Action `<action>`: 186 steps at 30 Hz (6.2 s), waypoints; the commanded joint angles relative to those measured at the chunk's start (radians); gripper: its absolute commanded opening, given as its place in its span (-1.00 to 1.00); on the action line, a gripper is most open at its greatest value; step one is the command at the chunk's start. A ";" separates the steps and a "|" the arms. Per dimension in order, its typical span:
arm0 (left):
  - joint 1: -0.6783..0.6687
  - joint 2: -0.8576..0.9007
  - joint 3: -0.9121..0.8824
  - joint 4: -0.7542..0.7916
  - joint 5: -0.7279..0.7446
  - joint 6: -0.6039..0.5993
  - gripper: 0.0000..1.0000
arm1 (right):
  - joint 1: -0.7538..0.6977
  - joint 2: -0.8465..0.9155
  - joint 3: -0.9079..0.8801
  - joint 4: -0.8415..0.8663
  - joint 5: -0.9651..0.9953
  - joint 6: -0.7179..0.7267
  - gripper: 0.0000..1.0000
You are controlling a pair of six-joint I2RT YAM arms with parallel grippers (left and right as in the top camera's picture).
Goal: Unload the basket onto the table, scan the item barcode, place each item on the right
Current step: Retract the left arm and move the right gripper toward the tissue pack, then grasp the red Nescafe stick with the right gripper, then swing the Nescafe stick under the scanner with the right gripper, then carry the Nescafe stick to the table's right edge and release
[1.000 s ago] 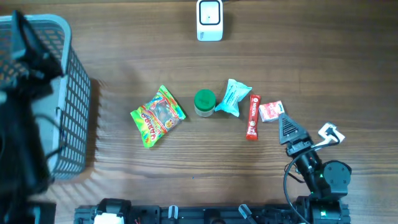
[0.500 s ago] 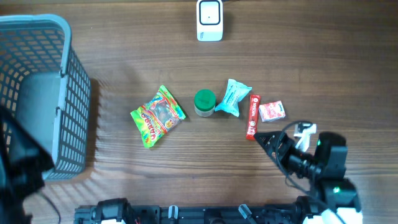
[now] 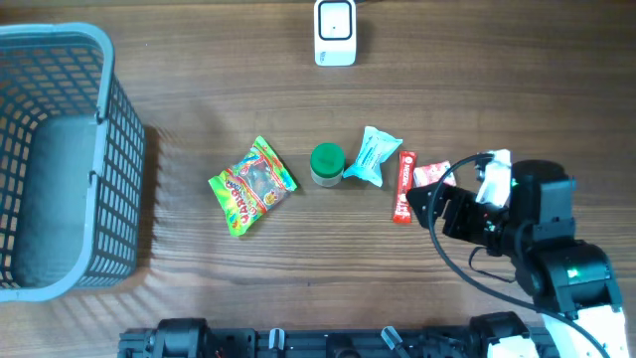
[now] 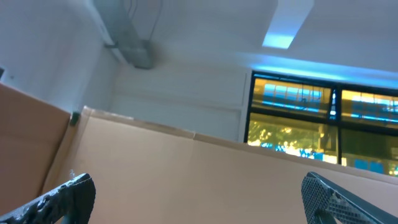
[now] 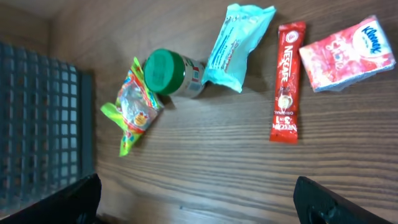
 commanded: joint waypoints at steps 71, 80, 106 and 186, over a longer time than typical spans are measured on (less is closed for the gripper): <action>-0.111 -0.264 -1.096 -0.011 0.152 -0.089 1.00 | 0.381 1.147 0.418 -0.072 0.696 0.119 0.61; -0.111 -0.264 -1.148 0.014 0.163 -0.092 1.00 | 0.383 1.290 0.418 -0.144 0.872 0.199 0.37; -0.111 -0.264 -1.148 -0.147 0.159 -0.091 1.00 | 0.381 1.204 0.430 -0.092 0.249 -0.101 -0.91; -0.111 -0.264 -1.148 -0.362 0.159 -0.091 1.00 | -0.090 1.225 1.143 0.150 0.952 -0.349 -0.91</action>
